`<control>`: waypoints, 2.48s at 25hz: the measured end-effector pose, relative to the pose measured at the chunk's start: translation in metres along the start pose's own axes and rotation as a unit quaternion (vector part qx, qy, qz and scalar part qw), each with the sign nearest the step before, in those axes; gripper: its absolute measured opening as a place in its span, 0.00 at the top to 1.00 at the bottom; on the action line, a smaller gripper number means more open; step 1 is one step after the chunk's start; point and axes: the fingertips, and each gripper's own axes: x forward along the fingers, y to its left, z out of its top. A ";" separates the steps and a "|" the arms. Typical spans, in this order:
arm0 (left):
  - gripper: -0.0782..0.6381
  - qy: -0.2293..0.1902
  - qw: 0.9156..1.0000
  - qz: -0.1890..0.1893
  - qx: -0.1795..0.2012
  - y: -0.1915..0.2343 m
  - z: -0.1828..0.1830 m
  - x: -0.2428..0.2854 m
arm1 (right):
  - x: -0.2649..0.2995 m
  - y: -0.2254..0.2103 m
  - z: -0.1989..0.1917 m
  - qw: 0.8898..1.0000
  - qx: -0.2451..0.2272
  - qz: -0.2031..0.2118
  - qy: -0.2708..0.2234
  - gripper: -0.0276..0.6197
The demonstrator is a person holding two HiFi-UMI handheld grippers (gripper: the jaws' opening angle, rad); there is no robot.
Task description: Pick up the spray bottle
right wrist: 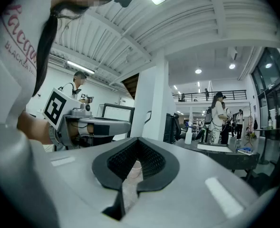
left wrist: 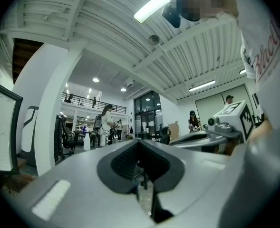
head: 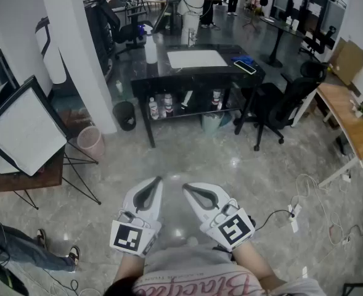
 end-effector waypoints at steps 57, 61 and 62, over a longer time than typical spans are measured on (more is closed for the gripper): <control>0.89 -0.006 1.000 -0.012 -0.020 0.223 -0.039 0.251 | 0.243 -0.230 -0.022 0.999 0.036 -0.022 -0.001 0.95; 0.89 -0.004 1.000 -0.009 -0.021 0.245 -0.045 0.281 | 0.268 -0.257 -0.025 0.999 0.035 -0.014 -0.004 0.95; 0.89 -0.003 1.000 -0.007 -0.020 0.251 -0.046 0.289 | 0.275 -0.264 -0.027 0.999 0.036 -0.010 -0.005 0.95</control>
